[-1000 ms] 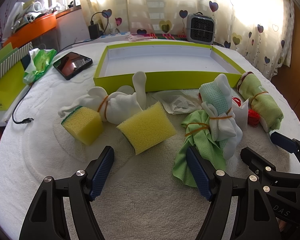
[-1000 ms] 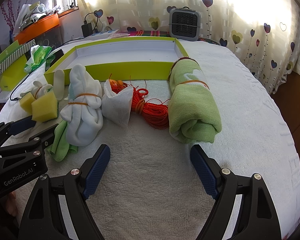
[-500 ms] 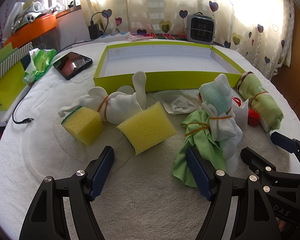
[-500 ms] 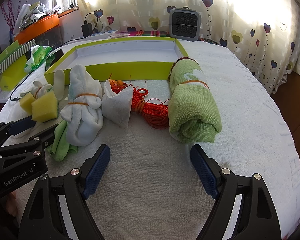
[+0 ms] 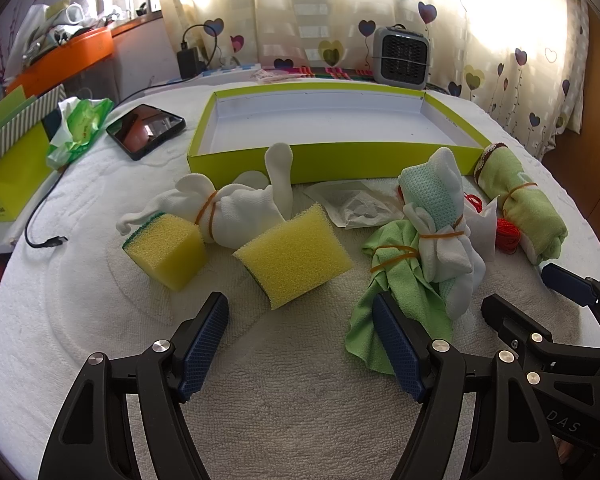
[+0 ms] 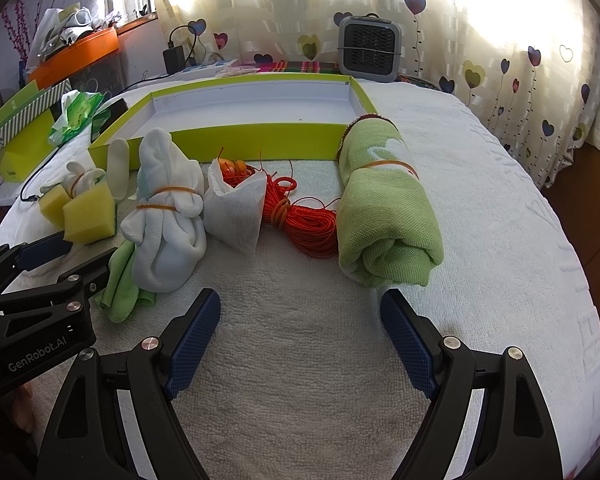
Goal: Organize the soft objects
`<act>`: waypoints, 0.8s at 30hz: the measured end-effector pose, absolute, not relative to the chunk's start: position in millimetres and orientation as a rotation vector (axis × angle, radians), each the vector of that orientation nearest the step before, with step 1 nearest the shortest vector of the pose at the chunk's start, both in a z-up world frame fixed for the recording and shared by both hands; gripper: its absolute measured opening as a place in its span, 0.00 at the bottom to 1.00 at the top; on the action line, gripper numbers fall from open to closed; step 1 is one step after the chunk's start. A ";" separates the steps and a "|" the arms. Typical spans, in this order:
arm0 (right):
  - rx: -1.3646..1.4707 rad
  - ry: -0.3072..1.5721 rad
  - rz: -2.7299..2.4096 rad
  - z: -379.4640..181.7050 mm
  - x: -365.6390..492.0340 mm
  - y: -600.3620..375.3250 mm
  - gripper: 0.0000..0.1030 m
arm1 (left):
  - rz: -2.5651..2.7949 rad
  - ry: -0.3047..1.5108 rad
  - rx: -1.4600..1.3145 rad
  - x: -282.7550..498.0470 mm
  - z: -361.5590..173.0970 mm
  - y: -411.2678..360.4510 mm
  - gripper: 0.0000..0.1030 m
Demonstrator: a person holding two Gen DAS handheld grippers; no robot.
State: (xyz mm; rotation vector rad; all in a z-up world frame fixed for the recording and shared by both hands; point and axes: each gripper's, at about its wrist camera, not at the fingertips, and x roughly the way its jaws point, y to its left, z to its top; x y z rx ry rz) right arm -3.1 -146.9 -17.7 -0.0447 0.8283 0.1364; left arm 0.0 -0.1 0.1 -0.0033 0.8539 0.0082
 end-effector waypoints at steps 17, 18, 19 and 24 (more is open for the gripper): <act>-0.045 0.829 0.137 -17.2 -2.9 -146.6 0.80 | 0.008 0.854 -0.003 0.0 0.0 -0.3 0.73; -0.044 0.828 0.139 -17.1 -2.9 -146.8 0.80 | 0.006 0.855 -0.001 0.0 0.1 -0.1 0.73; -0.041 0.828 0.143 -17.0 -3.1 -147.3 0.80 | 0.004 0.855 0.000 0.0 0.1 -0.2 0.73; -0.019 0.807 0.200 -12.8 -12.8 -154.7 0.80 | -0.026 0.881 0.029 -3.0 4.0 2.7 0.72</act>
